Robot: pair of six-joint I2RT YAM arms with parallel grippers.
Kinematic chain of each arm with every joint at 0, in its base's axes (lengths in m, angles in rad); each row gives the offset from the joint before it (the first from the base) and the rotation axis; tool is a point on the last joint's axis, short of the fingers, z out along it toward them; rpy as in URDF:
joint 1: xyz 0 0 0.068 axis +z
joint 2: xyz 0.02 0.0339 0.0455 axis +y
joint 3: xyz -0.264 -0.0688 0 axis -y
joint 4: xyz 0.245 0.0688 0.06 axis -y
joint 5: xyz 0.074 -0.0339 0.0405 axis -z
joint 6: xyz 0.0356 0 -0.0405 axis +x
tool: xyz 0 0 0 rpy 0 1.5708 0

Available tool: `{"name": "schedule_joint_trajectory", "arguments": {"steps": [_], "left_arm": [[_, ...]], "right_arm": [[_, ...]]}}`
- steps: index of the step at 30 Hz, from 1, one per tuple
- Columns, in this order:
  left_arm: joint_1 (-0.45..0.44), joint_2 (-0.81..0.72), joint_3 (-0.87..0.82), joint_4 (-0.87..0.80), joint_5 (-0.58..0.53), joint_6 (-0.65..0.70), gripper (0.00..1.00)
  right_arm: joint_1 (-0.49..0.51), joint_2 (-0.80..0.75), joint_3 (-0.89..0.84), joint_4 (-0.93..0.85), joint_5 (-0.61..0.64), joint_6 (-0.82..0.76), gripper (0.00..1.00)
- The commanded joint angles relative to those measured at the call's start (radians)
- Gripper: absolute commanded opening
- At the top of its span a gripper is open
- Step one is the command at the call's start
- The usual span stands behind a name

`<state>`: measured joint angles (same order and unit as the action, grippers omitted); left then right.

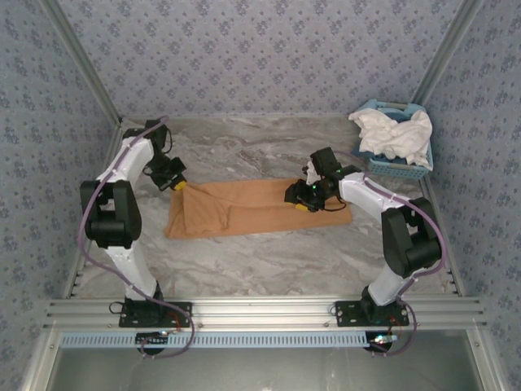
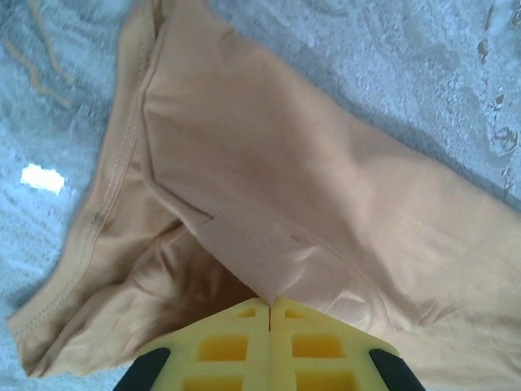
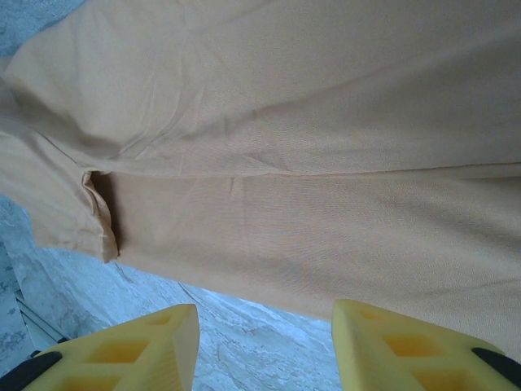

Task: Fold and stack the t-shirts

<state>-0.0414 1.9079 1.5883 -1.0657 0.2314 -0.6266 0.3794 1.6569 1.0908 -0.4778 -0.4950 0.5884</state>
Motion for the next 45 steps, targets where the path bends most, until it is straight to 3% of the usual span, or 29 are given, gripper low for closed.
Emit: {"name": "schedule_joint_trajectory", "arguments": {"steps": [1,8,12,15,17,24,30,37,40,45], "left_arm": [[-0.004,0.052,0.058,-0.058,-0.037,0.026,0.0],[-0.004,0.187,0.116,-0.024,-0.138,0.062,0.02],[-0.008,0.187,0.164,-0.057,-0.248,0.062,0.36],[-0.029,0.078,0.127,-0.045,-0.331,0.038,0.44],[-0.048,-0.013,0.055,-0.019,-0.308,0.009,0.42],[-0.107,-0.211,-0.367,0.194,0.054,-0.25,0.24],[-0.151,-0.167,-0.492,0.372,0.092,-0.396,0.14],[-0.112,0.078,-0.271,0.334,0.004,-0.312,0.1],[-0.084,0.211,-0.087,0.317,-0.014,-0.259,0.1],[-0.079,0.463,0.328,0.34,0.075,-0.234,0.11]], "right_arm": [[-0.004,-0.022,-0.014,-0.004,-0.021,0.014,0.49],[-0.007,-0.032,-0.019,-0.014,-0.014,0.012,0.49],[-0.037,-0.048,-0.016,-0.038,0.013,-0.009,0.49],[-0.088,-0.053,-0.01,-0.061,0.05,-0.044,0.49],[-0.117,-0.038,0.004,-0.081,0.13,-0.085,0.47],[-0.172,0.166,0.209,-0.2,0.366,-0.225,0.4],[-0.203,0.317,0.32,-0.304,0.443,-0.268,0.35],[-0.211,0.29,0.209,-0.354,0.475,-0.197,0.3],[-0.209,0.22,0.114,-0.332,0.462,-0.127,0.3],[-0.151,0.112,-0.098,-0.238,0.326,0.112,0.31]]}}
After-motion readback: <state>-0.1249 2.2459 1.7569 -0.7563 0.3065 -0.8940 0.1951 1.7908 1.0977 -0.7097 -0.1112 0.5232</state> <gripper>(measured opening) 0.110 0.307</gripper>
